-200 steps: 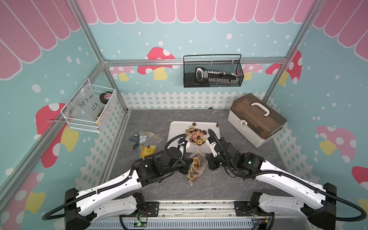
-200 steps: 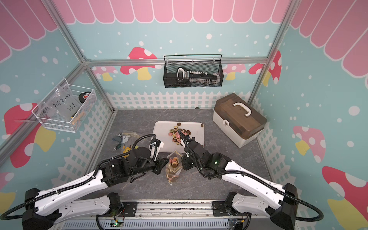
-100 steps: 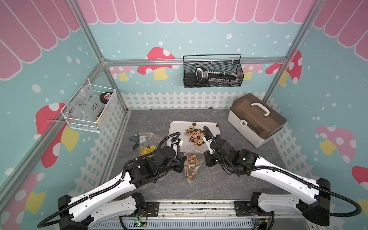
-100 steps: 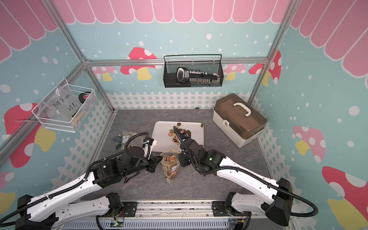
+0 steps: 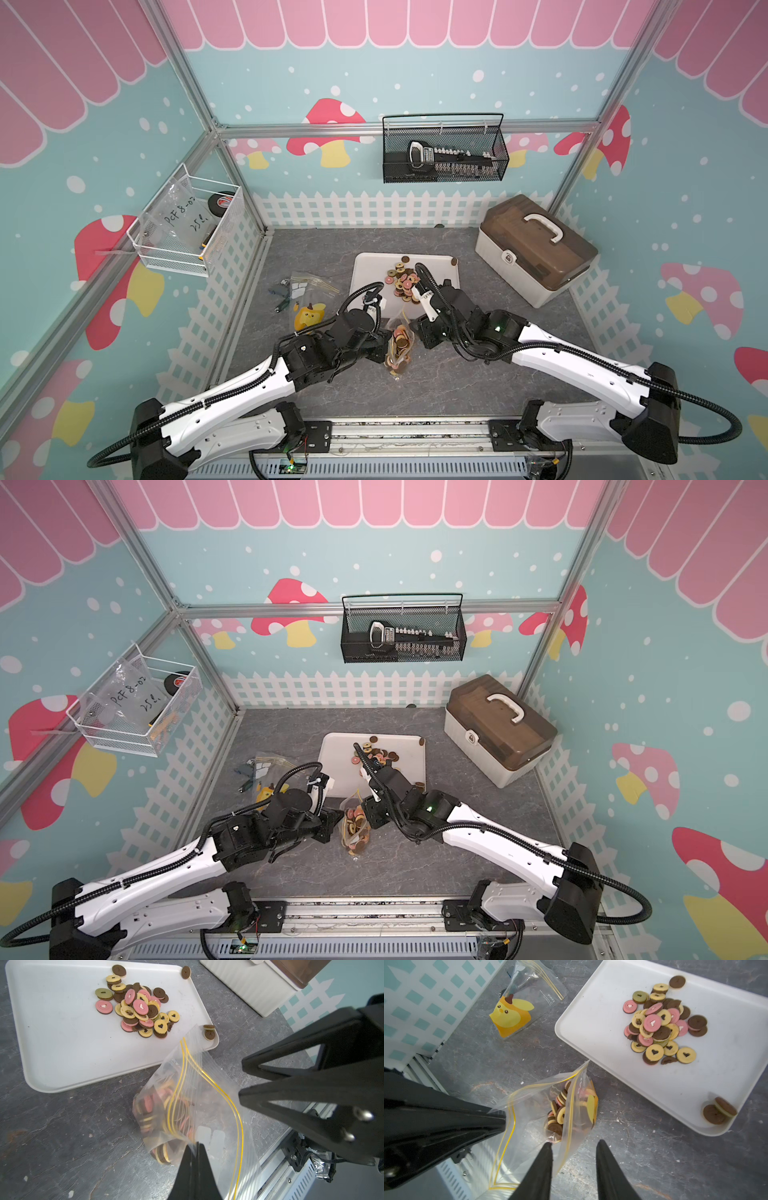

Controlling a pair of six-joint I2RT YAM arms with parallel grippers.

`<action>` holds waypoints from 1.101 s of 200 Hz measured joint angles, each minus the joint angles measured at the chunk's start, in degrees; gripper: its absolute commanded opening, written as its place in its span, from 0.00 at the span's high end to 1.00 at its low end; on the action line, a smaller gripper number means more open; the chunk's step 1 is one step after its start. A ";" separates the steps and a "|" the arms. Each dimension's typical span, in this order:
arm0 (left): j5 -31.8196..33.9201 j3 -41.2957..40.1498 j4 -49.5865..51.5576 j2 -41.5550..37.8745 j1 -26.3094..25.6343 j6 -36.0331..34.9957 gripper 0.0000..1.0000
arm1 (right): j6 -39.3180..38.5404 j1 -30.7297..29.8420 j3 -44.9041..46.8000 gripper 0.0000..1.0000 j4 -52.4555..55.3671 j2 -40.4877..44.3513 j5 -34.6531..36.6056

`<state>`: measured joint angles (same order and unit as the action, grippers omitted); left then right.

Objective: Pour cookies out of the ziploc bag
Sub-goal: Open the ziploc bag at the center of the board.

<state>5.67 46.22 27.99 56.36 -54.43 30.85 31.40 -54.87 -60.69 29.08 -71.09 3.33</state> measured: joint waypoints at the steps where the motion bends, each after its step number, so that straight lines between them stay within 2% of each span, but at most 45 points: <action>1: -0.02 0.00 -0.02 0.00 0.00 0.00 1.00 | -0.02 0.02 -0.02 0.56 0.02 0.00 -0.07; 33: -0.48 0.00 -0.70 0.00 0.00 0.00 1.00 | -0.11 0.70 -2.34 0.53 0.04 -0.48 -1.95; 75: -0.94 0.00 -0.83 -0.17 0.00 0.00 1.00 | -0.20 0.79 -4.20 0.63 -0.74 -4.31 -2.86; 90: -0.96 0.00 -0.83 -0.35 0.00 -0.02 1.00 | -0.42 0.79 -4.20 0.71 -0.52 -5.64 -2.27; 108: -0.94 0.00 -0.83 -0.44 0.00 -0.02 1.00 | -0.20 0.79 -4.20 0.91 -0.33 -6.71 -1.11; 123: -0.87 -0.02 -0.85 -0.46 0.00 -0.02 1.00 | -0.81 0.79 -4.22 1.00 0.07 -7.19 -0.09; 162: 0.13 -1.16 -1.11 -1.57 0.11 0.15 1.00 | -0.76 0.83 -4.22 1.00 0.31 -7.26 1.68; 220: 3.65 -2.43 0.90 -7.65 0.79 0.42 1.00 | -0.94 1.68 -4.22 1.00 0.98 -7.02 3.54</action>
<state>9.32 43.79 28.88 48.71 -53.65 31.27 30.46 -53.19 -64.90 30.06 -78.11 6.87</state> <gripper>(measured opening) 0.043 0.047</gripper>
